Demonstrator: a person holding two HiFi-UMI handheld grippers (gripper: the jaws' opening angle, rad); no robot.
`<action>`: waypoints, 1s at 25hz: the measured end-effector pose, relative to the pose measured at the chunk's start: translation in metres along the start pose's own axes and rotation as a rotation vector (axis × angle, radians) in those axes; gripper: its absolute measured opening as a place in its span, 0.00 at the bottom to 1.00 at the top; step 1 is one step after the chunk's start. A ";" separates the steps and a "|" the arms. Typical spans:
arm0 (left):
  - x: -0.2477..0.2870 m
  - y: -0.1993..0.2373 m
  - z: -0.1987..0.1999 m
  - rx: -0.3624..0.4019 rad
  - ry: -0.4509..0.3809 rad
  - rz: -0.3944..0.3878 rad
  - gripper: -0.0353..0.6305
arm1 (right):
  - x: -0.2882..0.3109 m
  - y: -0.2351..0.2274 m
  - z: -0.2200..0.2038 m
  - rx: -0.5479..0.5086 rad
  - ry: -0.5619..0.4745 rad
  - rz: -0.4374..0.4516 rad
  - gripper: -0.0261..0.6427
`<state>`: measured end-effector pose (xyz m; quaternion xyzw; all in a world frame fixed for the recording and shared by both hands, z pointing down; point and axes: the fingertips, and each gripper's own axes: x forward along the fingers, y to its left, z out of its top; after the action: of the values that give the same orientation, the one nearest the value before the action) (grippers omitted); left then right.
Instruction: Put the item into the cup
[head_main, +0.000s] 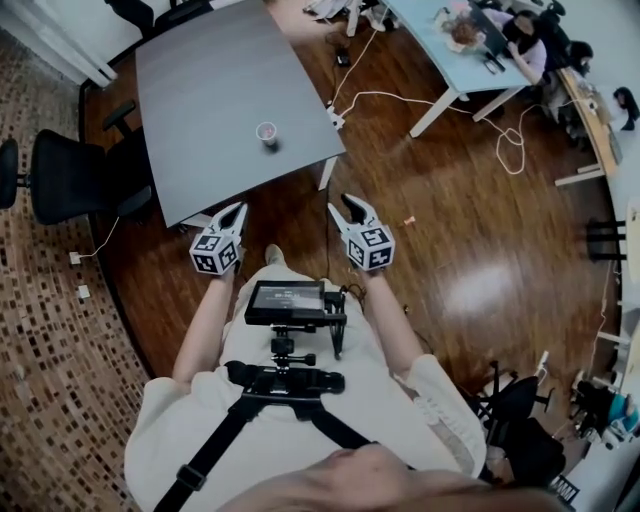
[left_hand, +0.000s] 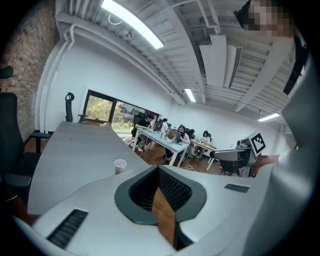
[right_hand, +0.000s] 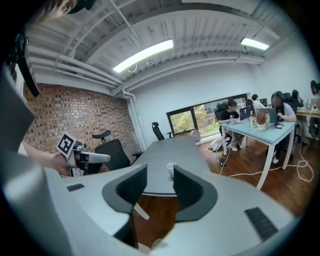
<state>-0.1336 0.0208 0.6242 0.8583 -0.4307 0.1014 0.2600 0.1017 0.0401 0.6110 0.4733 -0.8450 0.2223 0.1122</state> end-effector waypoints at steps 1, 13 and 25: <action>-0.002 -0.014 -0.007 -0.002 0.004 0.007 0.05 | -0.015 0.002 -0.005 0.002 0.004 0.014 0.30; -0.032 -0.087 -0.070 -0.052 0.007 0.050 0.05 | -0.095 0.015 -0.049 -0.049 0.017 0.068 0.30; -0.050 -0.120 -0.076 -0.032 0.018 0.007 0.05 | -0.135 0.033 -0.059 -0.078 -0.017 0.062 0.30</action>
<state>-0.0651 0.1553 0.6257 0.8516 -0.4328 0.1033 0.2772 0.1435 0.1842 0.5998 0.4441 -0.8682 0.1882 0.1164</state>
